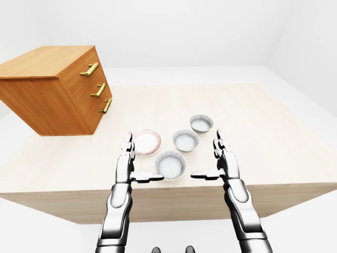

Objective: Stack the bowl at the front on the bowl in the middle.

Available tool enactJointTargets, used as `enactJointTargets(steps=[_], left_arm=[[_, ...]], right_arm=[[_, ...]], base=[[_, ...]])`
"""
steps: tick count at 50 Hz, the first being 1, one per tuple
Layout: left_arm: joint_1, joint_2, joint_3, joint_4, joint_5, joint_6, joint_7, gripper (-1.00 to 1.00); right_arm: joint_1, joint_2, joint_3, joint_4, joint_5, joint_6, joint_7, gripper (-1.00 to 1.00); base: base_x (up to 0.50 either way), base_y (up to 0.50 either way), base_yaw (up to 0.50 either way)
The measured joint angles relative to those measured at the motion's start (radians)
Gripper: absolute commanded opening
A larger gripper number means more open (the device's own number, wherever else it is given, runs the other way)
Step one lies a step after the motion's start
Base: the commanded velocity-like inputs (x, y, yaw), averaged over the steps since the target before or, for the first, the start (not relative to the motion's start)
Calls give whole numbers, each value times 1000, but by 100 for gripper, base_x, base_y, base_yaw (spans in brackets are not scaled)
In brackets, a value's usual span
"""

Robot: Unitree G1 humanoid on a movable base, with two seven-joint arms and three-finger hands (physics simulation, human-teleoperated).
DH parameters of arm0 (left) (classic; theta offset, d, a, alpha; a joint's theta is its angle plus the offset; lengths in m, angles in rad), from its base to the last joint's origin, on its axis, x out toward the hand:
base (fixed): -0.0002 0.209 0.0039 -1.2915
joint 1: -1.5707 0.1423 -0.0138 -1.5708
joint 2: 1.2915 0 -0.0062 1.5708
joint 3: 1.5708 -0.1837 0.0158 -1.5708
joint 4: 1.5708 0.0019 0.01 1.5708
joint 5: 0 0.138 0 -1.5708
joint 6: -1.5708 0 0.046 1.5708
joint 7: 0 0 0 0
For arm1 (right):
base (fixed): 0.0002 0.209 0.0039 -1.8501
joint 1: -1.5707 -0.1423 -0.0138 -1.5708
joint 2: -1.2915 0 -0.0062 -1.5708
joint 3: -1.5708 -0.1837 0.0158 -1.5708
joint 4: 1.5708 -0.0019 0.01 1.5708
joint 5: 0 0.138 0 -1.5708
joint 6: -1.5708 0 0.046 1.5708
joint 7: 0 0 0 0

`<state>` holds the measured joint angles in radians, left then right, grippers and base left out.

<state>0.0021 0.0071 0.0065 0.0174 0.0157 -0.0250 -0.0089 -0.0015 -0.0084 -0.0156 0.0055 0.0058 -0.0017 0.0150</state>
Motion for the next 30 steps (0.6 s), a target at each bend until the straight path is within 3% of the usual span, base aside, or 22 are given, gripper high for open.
enactJointTargets(steps=[7,30], left_arm=[[3,4,4,20,16,-26,-7,100],[8,5,10,16,5,-14,-21,100]], right_arm=[[0,-7,-12,7,4,-6,17,100],[9,-13,-23,-22,17,7,47,100]], base=[[0,0,0],[11,0,0]])
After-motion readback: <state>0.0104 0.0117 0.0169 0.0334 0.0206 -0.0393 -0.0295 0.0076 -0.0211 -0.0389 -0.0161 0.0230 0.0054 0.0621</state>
